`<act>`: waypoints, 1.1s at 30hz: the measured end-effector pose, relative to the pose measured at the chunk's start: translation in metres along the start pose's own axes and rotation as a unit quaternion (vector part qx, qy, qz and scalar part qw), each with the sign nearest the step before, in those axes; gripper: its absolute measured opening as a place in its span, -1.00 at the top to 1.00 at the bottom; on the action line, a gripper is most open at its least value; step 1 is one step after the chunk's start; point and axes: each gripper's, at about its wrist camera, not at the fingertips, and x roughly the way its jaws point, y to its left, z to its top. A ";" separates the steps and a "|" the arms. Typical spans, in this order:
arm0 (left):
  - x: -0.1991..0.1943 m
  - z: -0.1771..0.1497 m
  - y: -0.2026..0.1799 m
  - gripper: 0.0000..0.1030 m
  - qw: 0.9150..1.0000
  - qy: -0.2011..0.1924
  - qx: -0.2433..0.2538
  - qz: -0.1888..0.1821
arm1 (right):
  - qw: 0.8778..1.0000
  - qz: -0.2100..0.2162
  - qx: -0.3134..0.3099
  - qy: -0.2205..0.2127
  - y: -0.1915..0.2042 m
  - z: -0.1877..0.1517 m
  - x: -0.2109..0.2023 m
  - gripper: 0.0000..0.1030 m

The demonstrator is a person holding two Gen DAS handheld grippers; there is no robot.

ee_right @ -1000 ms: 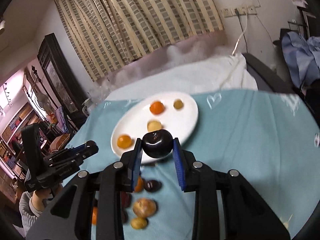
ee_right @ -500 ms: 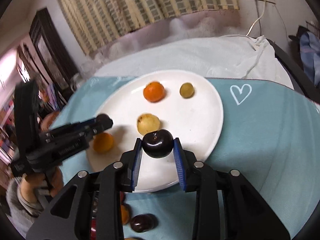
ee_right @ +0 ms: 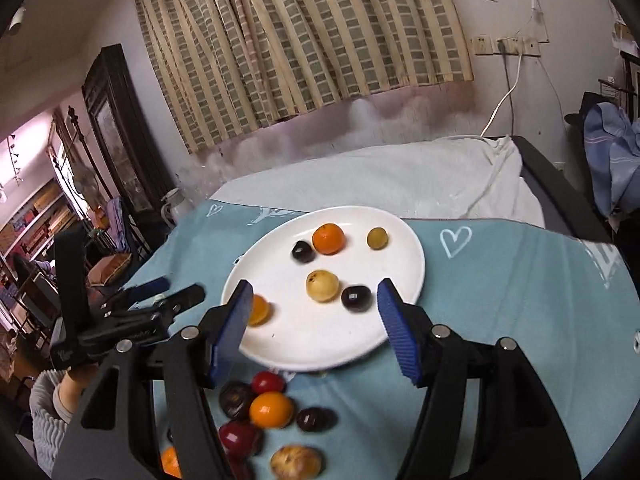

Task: Organize fruits
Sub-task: 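Place both dark purple plums on the white plate and open both grippers, then grasp another dark purple plum with the left gripper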

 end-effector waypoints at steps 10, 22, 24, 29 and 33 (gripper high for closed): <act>-0.065 -0.092 0.025 -0.93 1.000 0.012 -0.020 0.005 | 0.997 0.015 0.068 0.026 -0.025 -0.064 -0.033 -0.26; -0.062 -0.127 0.023 -0.96 0.995 0.087 -0.017 -0.050 | 0.995 0.022 0.092 0.027 -0.035 -0.062 -0.035 -0.26; -0.060 -0.129 0.023 -0.96 0.994 0.092 -0.022 -0.050 | 0.995 0.023 0.096 0.028 -0.036 -0.062 -0.035 -0.26; -0.057 -0.131 0.032 -0.96 0.992 0.102 -0.041 -0.054 | 0.995 0.024 0.092 0.029 -0.036 -0.062 -0.035 -0.26; -0.053 -0.133 0.040 -0.96 0.990 0.118 -0.052 -0.047 | 0.995 0.024 0.096 0.031 -0.035 -0.062 -0.035 -0.26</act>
